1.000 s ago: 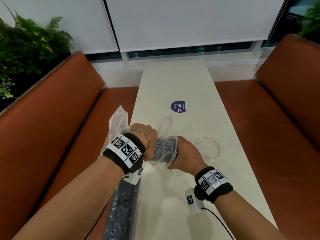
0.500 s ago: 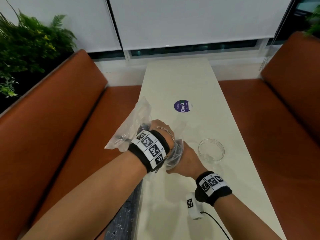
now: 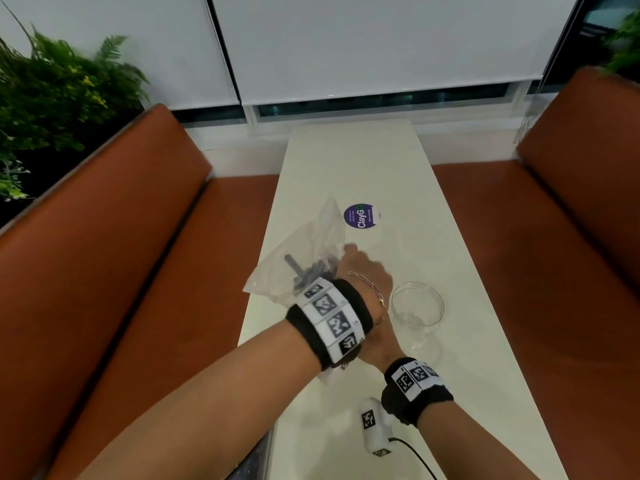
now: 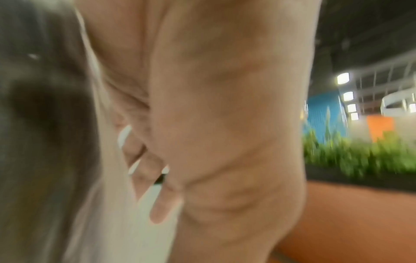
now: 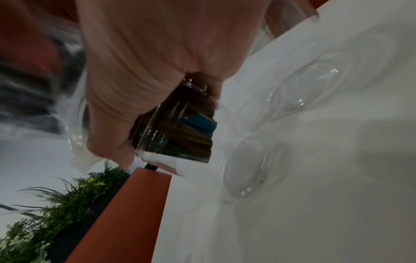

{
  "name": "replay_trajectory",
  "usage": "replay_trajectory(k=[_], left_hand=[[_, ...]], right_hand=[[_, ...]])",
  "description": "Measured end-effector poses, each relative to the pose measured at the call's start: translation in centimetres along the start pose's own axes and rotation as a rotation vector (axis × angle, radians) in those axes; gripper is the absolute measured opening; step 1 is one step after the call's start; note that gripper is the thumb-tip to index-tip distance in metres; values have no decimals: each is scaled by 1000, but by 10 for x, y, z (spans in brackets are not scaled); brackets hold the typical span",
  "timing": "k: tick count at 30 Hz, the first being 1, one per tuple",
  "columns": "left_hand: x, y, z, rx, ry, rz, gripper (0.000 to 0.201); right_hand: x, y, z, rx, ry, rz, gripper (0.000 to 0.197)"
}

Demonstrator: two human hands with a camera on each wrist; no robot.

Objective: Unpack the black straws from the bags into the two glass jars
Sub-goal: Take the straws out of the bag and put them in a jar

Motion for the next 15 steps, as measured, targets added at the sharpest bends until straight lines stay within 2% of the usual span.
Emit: replay_trajectory(k=[1,3,5,7,9,11,13,15], left_hand=[[9,6,7,-149,75,-4,46],[34,29,19,-396,208,50,81],[60,55,19,-515,361,209,108],[87,72,2,-565,559,370,123],[98,75,-23,-536,791,438,130],[96,72,-43,-522,1041,438,126],[92,70,-55,-570,1240,433,119],[93,68,-65,-677,1396,476,120]], right_hand=[[-2,2,1,-32,-9,8,42],[-2,4,3,-40,-16,47,50],[-3,4,5,-47,-69,25,55],[3,6,7,-97,-71,30,63],[5,4,7,-96,-70,31,67],[3,2,4,-96,-31,37,70],[0,1,3,-114,-7,38,85],[0,-1,2,-119,13,40,94]])
Point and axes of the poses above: each hand's wrist, its own y-axis away from the middle knuckle, its own z-axis out of the back of the hand, x = y × z, the point moved 2 cm from there along -y, towards the middle knuckle
